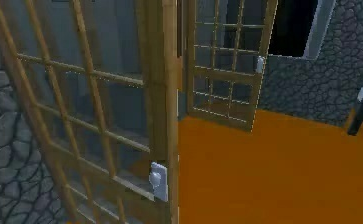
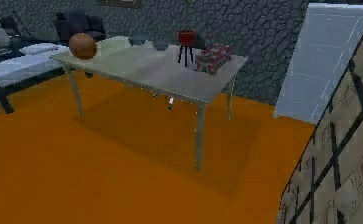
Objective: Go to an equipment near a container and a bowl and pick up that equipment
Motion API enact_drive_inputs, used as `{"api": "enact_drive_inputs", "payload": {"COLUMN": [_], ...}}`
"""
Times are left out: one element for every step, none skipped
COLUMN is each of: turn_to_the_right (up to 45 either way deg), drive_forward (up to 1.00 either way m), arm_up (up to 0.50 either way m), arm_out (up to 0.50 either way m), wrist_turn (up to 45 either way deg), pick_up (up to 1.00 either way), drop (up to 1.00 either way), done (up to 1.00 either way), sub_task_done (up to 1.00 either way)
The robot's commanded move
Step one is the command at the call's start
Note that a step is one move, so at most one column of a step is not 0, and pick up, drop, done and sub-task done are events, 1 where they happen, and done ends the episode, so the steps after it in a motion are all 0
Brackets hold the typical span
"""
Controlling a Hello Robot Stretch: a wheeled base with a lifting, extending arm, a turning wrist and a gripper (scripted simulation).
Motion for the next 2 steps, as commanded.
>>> {"api": "enact_drive_inputs", "payload": {"turn_to_the_right": [45.0,18.0], "drive_forward": [0.0,0.0], "arm_up": [0.0,0.0], "arm_out": [0.0,0.0], "wrist_turn": [0.0,0.0], "pick_up": [0.0,0.0], "drop": [0.0,0.0], "done": [0.0,0.0], "sub_task_done": [0.0,0.0]}}
